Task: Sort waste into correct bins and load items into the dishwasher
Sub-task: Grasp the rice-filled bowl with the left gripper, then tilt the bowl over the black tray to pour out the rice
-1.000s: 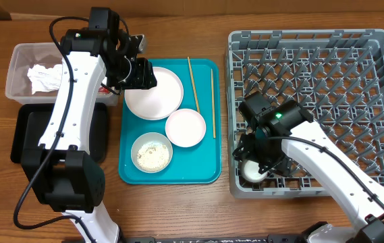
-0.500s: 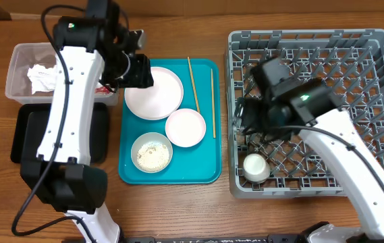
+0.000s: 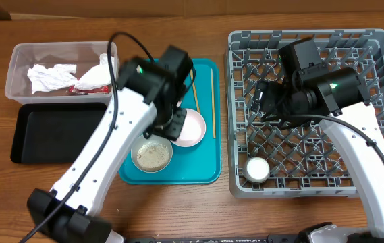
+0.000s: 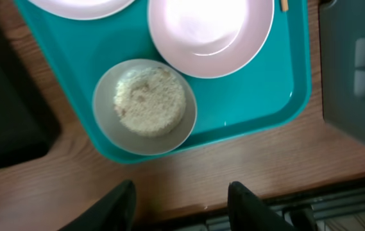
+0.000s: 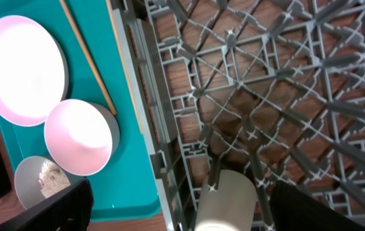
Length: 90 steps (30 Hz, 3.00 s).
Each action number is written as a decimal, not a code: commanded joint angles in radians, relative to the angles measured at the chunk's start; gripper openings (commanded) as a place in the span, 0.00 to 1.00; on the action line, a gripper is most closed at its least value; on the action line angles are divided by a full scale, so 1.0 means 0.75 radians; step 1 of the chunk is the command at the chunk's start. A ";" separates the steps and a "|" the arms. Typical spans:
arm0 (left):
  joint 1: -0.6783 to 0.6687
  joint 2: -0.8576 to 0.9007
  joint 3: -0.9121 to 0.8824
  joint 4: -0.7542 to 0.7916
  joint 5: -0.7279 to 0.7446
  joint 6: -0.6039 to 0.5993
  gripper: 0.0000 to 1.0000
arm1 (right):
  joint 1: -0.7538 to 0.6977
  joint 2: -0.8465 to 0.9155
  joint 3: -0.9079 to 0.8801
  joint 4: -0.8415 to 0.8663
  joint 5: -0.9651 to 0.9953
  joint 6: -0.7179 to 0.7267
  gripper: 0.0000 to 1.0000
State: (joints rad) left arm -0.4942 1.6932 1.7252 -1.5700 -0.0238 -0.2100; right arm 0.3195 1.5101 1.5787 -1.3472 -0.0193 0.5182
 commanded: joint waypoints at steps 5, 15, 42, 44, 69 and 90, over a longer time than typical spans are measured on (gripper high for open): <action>-0.049 -0.130 -0.534 0.418 0.152 0.071 0.49 | -0.009 -0.015 0.034 -0.013 0.010 -0.055 0.90; -0.048 -0.126 -0.940 0.806 0.136 0.080 0.43 | -0.009 -0.014 0.034 -0.018 0.010 -0.065 0.90; 0.053 -0.146 -0.667 0.565 0.138 0.041 0.04 | -0.009 -0.015 0.034 -0.031 0.025 -0.074 0.90; 0.077 -0.146 -0.542 0.454 0.156 0.069 0.04 | -0.009 -0.014 0.034 -0.026 0.025 -0.074 0.90; 1.330 -0.054 -0.307 0.339 1.152 0.651 0.04 | -0.009 -0.014 0.034 0.054 0.024 -0.104 0.91; 1.708 0.467 -0.318 0.208 1.921 0.773 0.04 | -0.009 -0.014 0.034 0.100 0.025 -0.109 0.91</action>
State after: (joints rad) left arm 0.7700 2.0323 1.4826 -1.4101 1.2858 0.3447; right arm 0.3157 1.5101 1.5814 -1.2766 -0.0109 0.4435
